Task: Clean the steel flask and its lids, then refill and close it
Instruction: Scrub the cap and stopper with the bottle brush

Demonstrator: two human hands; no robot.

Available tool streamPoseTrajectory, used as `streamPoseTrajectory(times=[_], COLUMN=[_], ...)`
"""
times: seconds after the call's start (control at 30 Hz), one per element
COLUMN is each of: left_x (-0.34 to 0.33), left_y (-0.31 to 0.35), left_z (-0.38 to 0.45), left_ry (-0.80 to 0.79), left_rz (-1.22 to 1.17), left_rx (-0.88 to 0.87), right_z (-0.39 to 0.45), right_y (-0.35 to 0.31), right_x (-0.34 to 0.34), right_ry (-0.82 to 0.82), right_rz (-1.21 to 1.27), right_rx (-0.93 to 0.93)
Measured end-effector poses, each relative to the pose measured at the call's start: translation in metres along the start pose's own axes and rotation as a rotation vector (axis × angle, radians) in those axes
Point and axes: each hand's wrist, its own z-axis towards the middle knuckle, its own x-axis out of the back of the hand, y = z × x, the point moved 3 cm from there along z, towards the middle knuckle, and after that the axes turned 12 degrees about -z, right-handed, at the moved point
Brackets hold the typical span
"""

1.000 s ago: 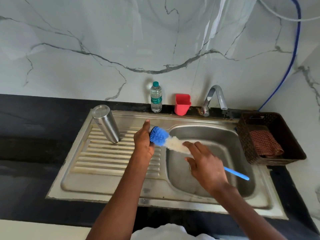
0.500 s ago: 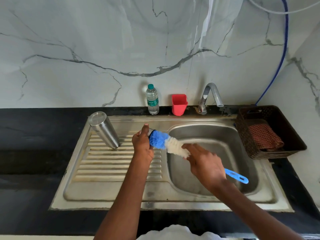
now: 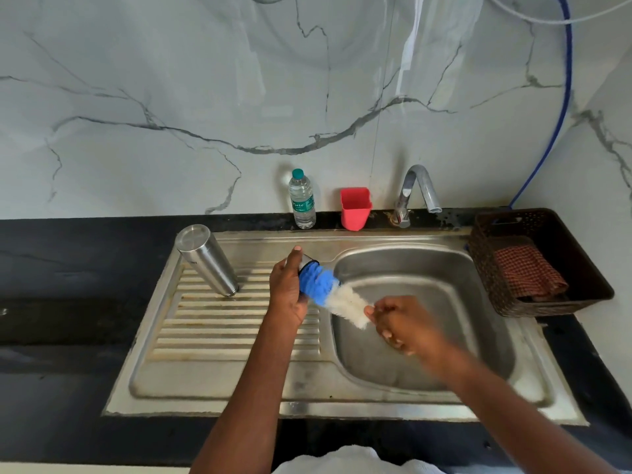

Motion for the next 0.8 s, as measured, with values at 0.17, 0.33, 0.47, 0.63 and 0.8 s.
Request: streamPoseTrajectory(times=[0.17,0.33,0.47,0.63,0.8], left_x=[0.006,0.015,0.012,0.011,0.013], left_y=[0.002,-0.001,-0.005,0.004,0.029], left_z=[-0.001,-0.007,-0.011,-0.013,-0.007], left_ry=[-0.02,0.055,-0.092,-0.165,-0.076], left_rz=[-0.051,-0.131,-0.078,-0.156,-0.211], left_rx=[0.006,0.011,0.03,-0.01,-0.134], right_z=[-0.004,-0.021,-0.003,0.008,-0.002], right_y=[0.002,0.0,0.008,0.02,0.024], right_x=[0.006,-0.007,-0.003,-0.006,-0.003], right_ry=[0.153,0.544,0.428,-0.486,-0.539], right_rz=[-0.221,-0.805,-0.422,0.56,0.478], right_rx=[0.193,0.585,0.242,-0.315,-0.314])
